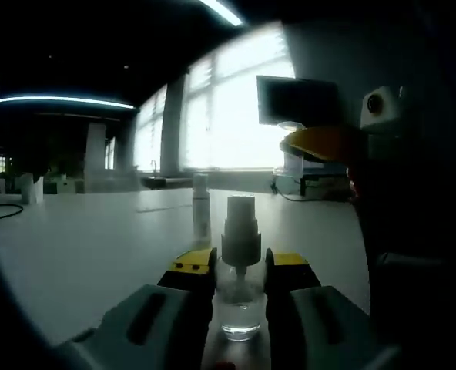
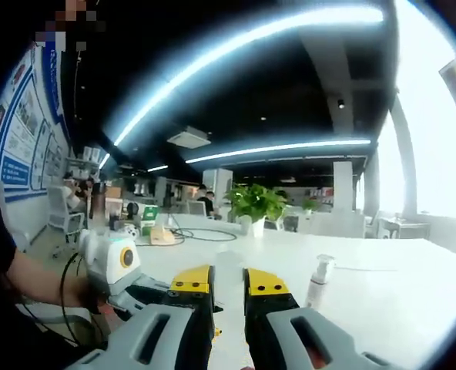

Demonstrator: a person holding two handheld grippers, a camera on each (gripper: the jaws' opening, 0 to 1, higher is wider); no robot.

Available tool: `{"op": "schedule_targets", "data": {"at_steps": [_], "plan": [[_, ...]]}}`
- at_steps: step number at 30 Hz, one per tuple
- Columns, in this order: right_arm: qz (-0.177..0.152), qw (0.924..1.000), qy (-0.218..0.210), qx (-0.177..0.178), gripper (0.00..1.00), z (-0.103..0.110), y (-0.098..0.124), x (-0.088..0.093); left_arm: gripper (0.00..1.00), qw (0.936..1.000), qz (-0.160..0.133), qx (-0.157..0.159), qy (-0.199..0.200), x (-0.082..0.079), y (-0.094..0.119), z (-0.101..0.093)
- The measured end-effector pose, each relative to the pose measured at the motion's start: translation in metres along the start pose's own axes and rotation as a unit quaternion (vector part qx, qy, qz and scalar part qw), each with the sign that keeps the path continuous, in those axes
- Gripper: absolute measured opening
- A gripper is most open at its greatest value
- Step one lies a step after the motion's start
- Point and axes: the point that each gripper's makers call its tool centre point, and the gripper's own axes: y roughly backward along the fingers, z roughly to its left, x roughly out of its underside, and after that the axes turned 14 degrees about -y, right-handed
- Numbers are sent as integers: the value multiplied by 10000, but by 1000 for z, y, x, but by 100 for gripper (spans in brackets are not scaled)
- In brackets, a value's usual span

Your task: Clamp pump bottle remove cover press pump head put on cover

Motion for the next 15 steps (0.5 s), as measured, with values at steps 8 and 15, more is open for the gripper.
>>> {"op": "schedule_targets", "data": {"at_steps": [8,15], "plan": [[-11,9997,-52,229,9,-12,8,2,16,9999,-77,-9,69,1,-1,0],[-38,9989,-73,453,9,-30,15,7,16,9999,-124,39,88,0,0,-3]]}}
